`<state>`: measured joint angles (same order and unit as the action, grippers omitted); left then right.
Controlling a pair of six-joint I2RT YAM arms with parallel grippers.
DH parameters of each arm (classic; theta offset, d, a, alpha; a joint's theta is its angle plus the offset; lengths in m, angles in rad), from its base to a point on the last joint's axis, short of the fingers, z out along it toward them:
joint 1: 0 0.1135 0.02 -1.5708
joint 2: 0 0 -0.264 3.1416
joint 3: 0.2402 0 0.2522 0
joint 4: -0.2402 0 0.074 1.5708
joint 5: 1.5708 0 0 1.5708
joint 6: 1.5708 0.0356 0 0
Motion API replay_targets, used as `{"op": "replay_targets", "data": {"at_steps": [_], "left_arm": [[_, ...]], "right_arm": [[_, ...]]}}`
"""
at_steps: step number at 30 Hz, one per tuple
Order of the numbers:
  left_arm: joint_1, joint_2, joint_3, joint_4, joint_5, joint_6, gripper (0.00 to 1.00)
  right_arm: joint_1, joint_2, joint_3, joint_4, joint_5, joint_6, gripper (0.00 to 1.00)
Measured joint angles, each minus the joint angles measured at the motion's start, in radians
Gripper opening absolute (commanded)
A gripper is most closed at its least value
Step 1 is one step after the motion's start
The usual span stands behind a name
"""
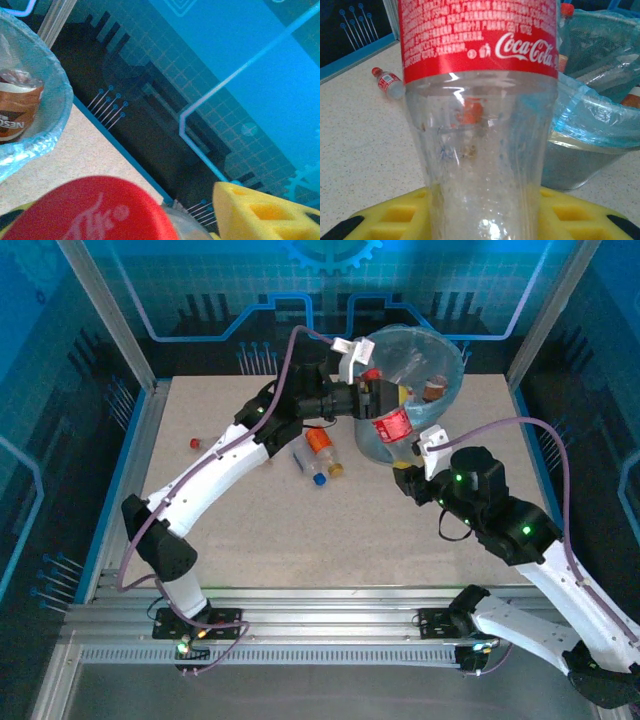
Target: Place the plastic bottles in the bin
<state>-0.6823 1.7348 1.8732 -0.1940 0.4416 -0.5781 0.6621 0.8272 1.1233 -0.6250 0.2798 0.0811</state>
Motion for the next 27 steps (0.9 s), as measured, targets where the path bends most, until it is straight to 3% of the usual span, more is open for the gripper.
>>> {"op": "replay_targets", "data": {"at_steps": [5, 20, 27], "left_arm": [[0.012, 0.000, 0.000, -0.003, -0.029, 0.004, 0.73], [0.050, 0.006, 0.000, 0.021, -0.105, 0.004, 0.61], [0.065, 0.007, 0.000, 0.020, -0.109, 0.007, 0.71]], "right_arm": [[-0.035, 0.000, 0.000, -0.003, 0.019, 0.000, 0.38], [-0.073, 0.007, 0.000, -0.019, 0.015, -0.015, 0.38], [-0.079, 0.021, 0.000, -0.018, 0.015, -0.016, 0.38]]}}
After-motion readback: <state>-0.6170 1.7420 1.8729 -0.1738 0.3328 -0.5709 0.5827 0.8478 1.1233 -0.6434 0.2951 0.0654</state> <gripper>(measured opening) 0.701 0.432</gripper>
